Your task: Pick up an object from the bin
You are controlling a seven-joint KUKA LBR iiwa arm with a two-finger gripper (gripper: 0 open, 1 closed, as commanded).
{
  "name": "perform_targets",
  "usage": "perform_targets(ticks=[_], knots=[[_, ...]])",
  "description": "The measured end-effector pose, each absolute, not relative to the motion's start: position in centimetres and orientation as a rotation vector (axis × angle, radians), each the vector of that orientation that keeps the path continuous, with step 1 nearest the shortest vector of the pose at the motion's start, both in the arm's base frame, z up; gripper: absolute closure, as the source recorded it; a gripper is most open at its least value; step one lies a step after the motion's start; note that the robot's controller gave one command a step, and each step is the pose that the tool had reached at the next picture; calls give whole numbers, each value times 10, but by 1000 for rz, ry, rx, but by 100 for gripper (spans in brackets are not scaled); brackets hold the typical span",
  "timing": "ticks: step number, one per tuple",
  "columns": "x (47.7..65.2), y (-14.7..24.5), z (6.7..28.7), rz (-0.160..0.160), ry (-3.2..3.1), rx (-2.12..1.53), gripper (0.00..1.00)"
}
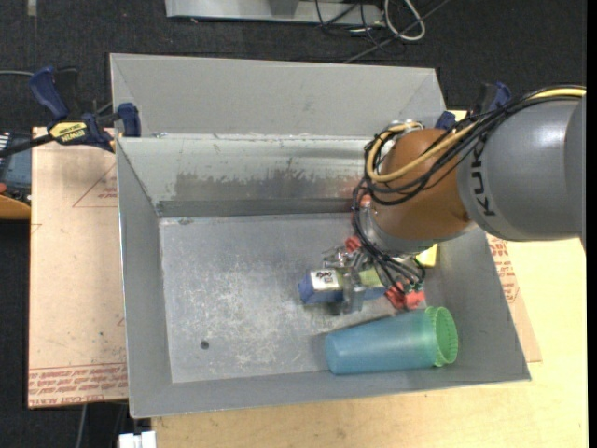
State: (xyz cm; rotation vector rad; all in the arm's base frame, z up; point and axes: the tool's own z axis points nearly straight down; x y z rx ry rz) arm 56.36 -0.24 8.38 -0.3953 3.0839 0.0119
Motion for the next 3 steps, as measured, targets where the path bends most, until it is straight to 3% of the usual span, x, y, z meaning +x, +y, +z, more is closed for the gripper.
perform_targets(ticks=[3], knots=[[564,-1,171,13,3081,-392,100]])
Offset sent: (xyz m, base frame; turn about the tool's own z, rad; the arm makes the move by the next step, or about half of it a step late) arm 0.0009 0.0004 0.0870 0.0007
